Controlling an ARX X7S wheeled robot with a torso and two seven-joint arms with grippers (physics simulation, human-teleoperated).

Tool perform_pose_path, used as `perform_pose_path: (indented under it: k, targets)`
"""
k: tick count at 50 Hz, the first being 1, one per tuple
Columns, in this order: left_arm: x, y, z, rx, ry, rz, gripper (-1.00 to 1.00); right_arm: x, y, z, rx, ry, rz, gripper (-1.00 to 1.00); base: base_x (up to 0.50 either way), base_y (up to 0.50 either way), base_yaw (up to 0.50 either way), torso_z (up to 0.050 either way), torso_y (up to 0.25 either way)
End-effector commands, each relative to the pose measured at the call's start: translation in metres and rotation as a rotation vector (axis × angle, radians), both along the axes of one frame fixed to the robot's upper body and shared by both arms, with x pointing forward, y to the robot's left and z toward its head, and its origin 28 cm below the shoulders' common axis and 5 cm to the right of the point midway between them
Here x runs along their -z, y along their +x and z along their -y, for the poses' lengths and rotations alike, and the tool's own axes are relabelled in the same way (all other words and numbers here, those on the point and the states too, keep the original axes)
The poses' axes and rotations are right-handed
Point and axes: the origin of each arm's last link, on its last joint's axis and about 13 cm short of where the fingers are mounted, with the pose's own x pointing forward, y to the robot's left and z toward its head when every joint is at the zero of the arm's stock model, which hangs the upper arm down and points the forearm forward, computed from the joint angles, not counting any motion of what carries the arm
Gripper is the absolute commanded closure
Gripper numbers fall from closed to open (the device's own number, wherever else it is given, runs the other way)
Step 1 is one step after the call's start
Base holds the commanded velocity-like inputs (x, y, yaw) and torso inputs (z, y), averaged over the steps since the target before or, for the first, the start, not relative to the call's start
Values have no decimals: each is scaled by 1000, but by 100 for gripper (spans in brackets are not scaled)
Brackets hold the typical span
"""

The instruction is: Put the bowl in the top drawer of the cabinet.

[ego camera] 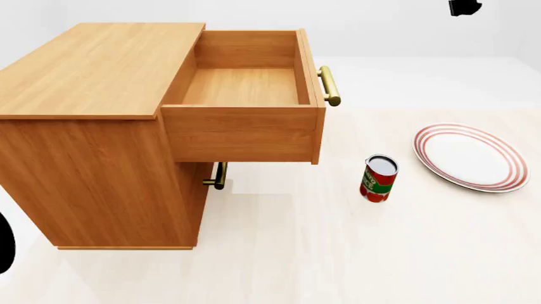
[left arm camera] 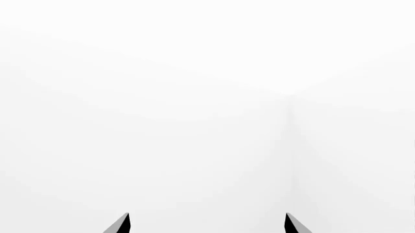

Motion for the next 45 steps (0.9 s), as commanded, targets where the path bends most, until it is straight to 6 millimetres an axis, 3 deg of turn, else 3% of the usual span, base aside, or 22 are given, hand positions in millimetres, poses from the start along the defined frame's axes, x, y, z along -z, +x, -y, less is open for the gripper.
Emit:
perform_pose_path:
  k: [1,12,22,45]
  targets:
    - [-6,-6,-2,12,-5,11,-100,-9,-2,-29,-97,-32,16,100,0,0,0,0,0]
    - [-8,-22,-7,28,-22,44,-100,2,8,-65,-230,-26,45,100,0,0,0,0,0]
    - [-7,-30,-12,4,-15,69,-100,-1,3,-89,-330,-16,96,100,0,0,0,0,1]
    - [-6,-40,-20,-31,2,122,-100,-10,-5,-101,-398,5,159,100,0,0,0,0,-56]
